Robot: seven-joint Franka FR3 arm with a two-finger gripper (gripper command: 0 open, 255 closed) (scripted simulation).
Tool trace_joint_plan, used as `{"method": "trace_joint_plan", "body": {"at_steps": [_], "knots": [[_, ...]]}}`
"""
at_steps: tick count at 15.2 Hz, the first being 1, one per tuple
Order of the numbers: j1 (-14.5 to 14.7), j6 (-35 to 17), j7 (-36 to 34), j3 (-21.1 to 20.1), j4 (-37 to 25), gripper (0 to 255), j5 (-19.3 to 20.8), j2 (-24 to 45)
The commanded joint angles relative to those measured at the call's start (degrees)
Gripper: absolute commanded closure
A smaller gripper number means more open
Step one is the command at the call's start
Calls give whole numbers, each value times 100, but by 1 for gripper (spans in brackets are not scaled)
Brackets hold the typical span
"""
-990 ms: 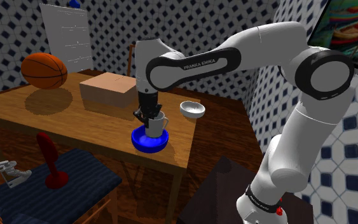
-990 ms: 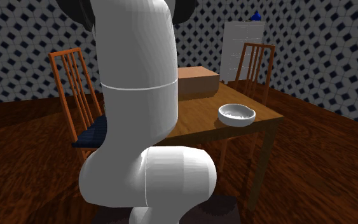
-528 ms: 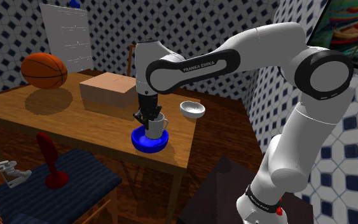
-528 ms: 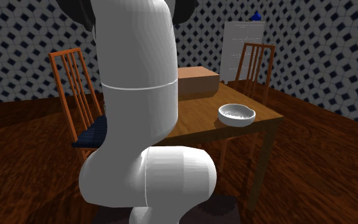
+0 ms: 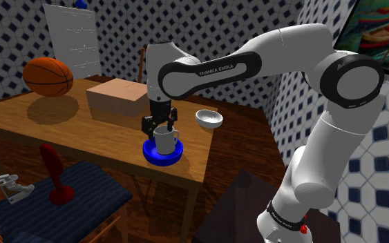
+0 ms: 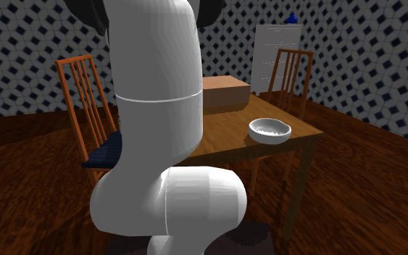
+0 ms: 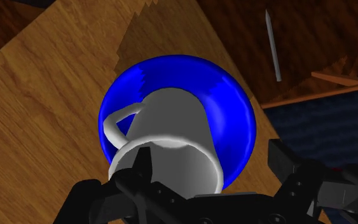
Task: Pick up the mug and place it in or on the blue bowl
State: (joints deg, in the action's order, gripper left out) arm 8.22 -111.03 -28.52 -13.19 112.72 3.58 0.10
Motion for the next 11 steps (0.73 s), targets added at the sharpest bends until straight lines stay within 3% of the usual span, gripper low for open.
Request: {"method": "trace_joint_plan", "body": {"at_steps": [1,3,11], "knots": [[2,280,22,-2,-211,0,-23,-70],[8,620,31,-8,-518,0,-37,-103],[8,618,31,-8,-517,0,-37,-104]]}}
